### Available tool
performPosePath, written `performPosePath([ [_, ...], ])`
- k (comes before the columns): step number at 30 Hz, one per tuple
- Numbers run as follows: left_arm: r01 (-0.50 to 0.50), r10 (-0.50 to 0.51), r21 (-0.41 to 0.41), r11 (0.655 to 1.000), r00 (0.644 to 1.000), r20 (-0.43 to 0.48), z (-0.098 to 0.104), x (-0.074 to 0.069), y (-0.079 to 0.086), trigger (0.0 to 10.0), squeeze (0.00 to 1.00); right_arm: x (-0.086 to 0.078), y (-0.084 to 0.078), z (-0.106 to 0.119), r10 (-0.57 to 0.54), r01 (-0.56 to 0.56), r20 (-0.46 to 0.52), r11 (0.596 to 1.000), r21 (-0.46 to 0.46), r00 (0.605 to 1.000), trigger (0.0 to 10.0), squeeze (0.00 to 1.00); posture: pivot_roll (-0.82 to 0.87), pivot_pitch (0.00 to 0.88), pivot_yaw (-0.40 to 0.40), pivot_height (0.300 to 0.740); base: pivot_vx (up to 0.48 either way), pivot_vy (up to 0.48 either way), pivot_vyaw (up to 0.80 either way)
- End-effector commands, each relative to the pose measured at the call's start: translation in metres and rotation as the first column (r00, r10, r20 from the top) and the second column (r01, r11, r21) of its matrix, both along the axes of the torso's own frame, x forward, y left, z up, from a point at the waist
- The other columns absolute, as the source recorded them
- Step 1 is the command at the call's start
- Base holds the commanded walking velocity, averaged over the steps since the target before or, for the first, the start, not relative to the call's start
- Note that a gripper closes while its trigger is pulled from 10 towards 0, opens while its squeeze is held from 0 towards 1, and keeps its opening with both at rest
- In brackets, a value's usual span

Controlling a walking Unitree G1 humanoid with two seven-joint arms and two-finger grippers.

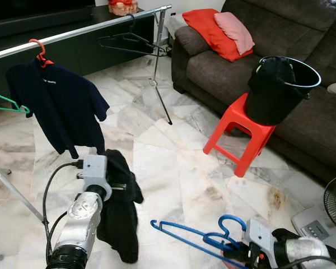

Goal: Hang hanger

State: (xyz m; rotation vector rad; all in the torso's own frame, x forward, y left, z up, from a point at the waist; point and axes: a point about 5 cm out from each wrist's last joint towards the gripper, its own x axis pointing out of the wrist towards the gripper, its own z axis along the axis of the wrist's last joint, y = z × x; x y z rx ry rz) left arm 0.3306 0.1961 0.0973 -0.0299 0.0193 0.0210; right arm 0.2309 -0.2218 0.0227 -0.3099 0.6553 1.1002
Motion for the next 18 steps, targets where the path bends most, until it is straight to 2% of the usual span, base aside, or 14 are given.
performPosePath([
  [1,-0.037,0.039,-0.020,0.999,0.998,0.054,0.007,0.000,0.004,0.0,0.00,-0.008,-0.002,-0.010,-0.028,0.028,-0.032,0.999,-0.019,0.999,0.0,0.00,0.03,0.123,-0.098,0.740,0.000,0.000,0.00],
  [4,-0.052,0.054,-0.022,0.998,0.994,0.094,0.010,-0.006,0.008,0.0,0.00,-0.007,-0.001,-0.022,-0.145,0.145,-0.004,0.989,-0.040,0.989,0.0,0.00,0.02,0.119,-0.089,0.740,0.000,0.000,0.00],
  [6,0.018,-0.020,0.026,0.999,0.998,0.062,0.000,-0.020,0.000,0.0,0.00,0.004,-0.002,-0.030,-0.379,0.381,0.064,0.925,-0.011,0.923,0.0,0.00,0.02,0.122,-0.078,0.740,0.000,0.000,0.00],
  [7,0.063,-0.065,0.050,0.997,0.997,0.045,-0.005,-0.026,-0.004,3.1,0.00,0.007,-0.001,-0.032,-0.459,0.460,0.078,0.888,0.013,0.885,0.0,0.00,0.02,0.123,-0.075,0.740,0.000,0.000,0.00],
  [8,0.092,-0.094,0.063,0.994,0.995,0.034,-0.009,-0.030,-0.007,3.1,0.00,0.009,0.000,-0.033,-0.503,0.503,0.083,0.864,0.030,0.860,0.0,0.00,0.02,0.123,-0.075,0.740,0.000,0.000,0.00],
  [9,0.136,-0.136,0.097,0.986,0.991,0.000,-0.017,-0.041,-0.012,10.0,0.00,0.018,-0.003,-0.036,-0.716,0.711,0.078,0.698,0.086,0.693,0.0,0.00,0.02,0.124,-0.070,0.740,0.000,0.000,0.00],
  [11,0.148,-0.147,0.084,0.985,0.989,-0.012,-0.021,-0.050,-0.016,10.0,0.00,0.021,-0.005,-0.039,-0.848,0.837,0.062,0.529,0.140,0.526,0.5,0.00,0.03,0.123,-0.057,0.740,0.000,0.000,0.00],
  [12,0.150,-0.149,0.077,0.986,0.989,-0.012,-0.021,-0.052,-0.018,10.0,0.00,0.020,-0.007,-0.041,-0.881,0.870,0.050,0.472,0.144,0.470,0.4,0.00,0.03,0.123,-0.057,0.740,0.000,0.000,0.00],
  [13,0.153,-0.153,0.061,0.986,0.988,-0.008,-0.020,-0.055,-0.020,10.0,0.00,0.017,-0.008,-0.046,-0.923,0.912,0.012,0.383,0.143,0.386,1.4,0.00,0.04,0.120,-0.044,0.740,0.000,0.000,0.00],
  [14,0.155,-0.155,0.027,0.987,0.988,-0.001,-0.017,-0.059,-0.025,10.0,0.00,0.009,-0.010,-0.055,-0.966,0.962,-0.042,0.249,0.112,0.255,0.9,0.00,0.04,0.117,-0.032,0.740,0.000,0.000,0.00],
  [15,0.155,-0.155,0.015,0.988,0.988,0.002,-0.016,-0.060,-0.026,10.0,0.00,0.006,-0.010,-0.058,-0.975,0.973,-0.053,0.208,0.099,0.214,0.0,0.00,0.04,0.115,-0.029,0.740,0.000,0.000,0.00],
  [16,0.157,-0.157,0.003,0.988,0.988,0.004,-0.015,-0.061,-0.028,10.0,0.00,0.002,-0.011,-0.062,-0.984,0.985,-0.090,0.149,0.093,0.157,0.6,0.00,0.04,0.113,-0.026,0.740,0.000,0.000,0.00],
  [17,0.157,-0.157,0.003,0.988,0.988,0.004,-0.015,-0.061,-0.028,10.0,0.00,0.002,-0.011,-0.062,-0.984,0.985,-0.090,0.149,0.093,0.157,0.6,0.00,0.04,0.113,-0.026,0.740,0.000,0.000,0.00],
  [18,0.163,-0.163,-0.026,0.986,0.987,0.004,-0.014,-0.063,-0.030,10.0,0.00,-0.002,-0.011,-0.066,-0.987,0.993,-0.128,0.087,0.074,0.096,1.7,0.00,0.04,0.108,-0.021,0.740,0.000,0.000,0.00],
])
